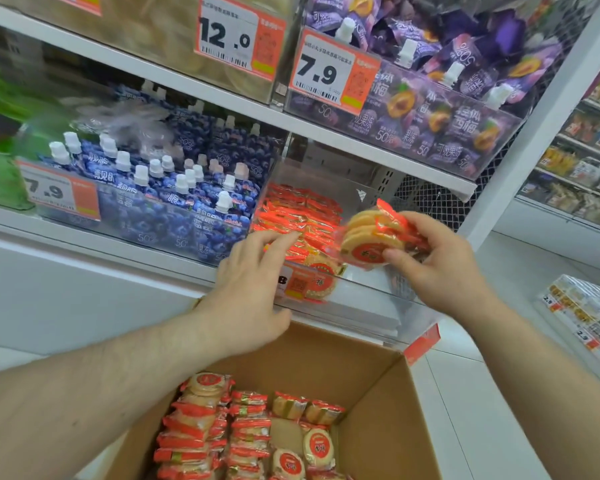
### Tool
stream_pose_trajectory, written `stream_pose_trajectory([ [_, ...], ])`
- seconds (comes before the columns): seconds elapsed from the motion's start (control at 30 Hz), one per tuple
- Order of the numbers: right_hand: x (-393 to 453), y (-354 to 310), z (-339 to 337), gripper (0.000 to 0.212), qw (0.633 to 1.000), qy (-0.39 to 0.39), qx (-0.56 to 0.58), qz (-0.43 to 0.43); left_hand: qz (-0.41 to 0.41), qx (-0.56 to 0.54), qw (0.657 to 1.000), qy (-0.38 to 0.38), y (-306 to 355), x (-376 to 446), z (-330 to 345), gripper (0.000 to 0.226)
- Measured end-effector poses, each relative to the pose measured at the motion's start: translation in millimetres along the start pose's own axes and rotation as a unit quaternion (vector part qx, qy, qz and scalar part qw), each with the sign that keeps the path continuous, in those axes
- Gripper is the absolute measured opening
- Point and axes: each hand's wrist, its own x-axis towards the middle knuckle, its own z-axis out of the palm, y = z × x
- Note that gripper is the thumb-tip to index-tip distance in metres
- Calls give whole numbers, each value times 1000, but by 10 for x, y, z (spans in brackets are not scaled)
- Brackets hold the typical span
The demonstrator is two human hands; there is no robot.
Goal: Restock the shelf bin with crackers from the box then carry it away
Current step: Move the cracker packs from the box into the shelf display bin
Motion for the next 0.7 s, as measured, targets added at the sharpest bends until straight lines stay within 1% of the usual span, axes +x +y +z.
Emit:
stream_pose_trajectory([
  [0.1,195,60,32,43,996,-62,-64,12,-47,68,996,-29,-28,27,-7,99],
  [0.2,315,85,183,42,985,-141,-90,31,-73,90,991,-74,-59,35,16,96],
  [0.37,338,41,519,40,954,-278,-62,87,-97,80,987,-99,-90,23,56,93],
  [0.43,313,-38,617,43,940,-313,5,132,-99,81,986,-103,-101,26,59,93],
  [0.5,284,-102,671,57,921,-341,39,185,-103,75,987,-102,-106,30,58,93],
  [0.53,276,-99,690,66,915,-350,22,197,-104,70,987,-103,-107,34,61,93],
  [0.6,256,-94,720,81,909,-366,-57,193,-103,64,987,-102,-113,44,81,93],
  [0.7,233,-171,760,97,889,-384,-194,156,-101,66,987,-103,-105,53,106,93],
])
